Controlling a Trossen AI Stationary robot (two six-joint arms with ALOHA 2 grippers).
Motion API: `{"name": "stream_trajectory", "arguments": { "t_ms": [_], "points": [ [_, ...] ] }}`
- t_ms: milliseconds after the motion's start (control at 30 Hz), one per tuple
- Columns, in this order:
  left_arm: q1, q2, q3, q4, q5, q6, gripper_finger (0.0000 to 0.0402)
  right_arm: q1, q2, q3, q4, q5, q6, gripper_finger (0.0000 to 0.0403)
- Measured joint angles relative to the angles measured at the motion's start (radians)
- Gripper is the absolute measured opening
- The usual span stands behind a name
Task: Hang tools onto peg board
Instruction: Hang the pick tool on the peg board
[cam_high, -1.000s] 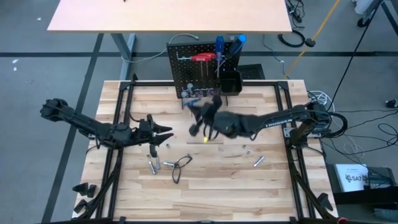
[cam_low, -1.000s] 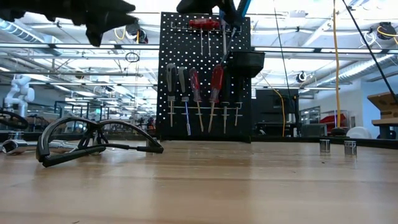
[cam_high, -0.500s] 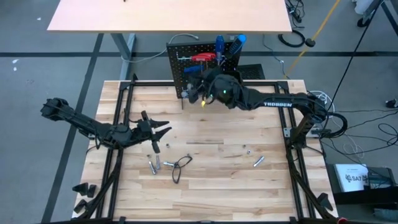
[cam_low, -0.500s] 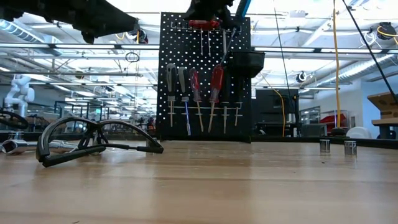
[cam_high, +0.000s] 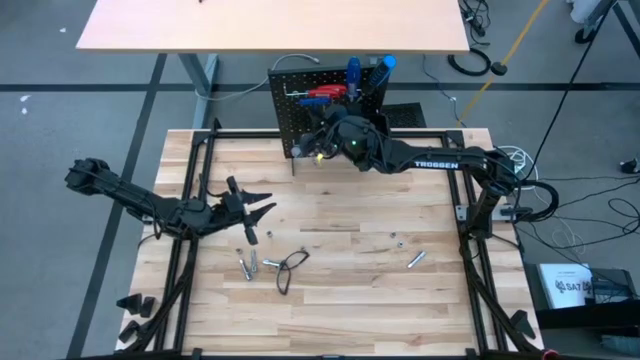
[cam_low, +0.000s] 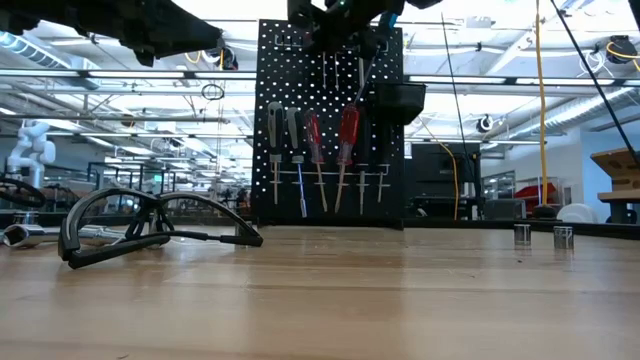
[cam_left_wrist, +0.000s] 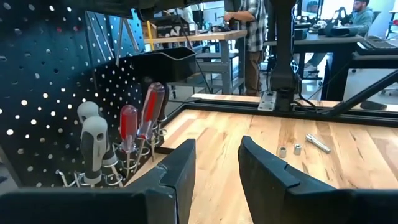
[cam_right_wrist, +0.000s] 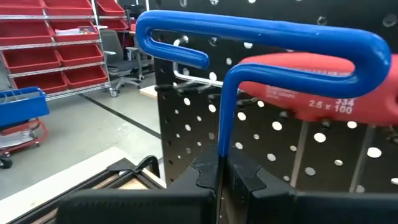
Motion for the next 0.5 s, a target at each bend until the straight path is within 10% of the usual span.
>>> {"name": "stream_trajectory", "arguments": {
  "t_ms": [500],
  "points": [
    [0.001,0.000,0.000,-0.001,0.000,0.008,0.0123,-0.028,0.035,0.033,-0.012,0.018,0.014,0.0000]
  ]
}}
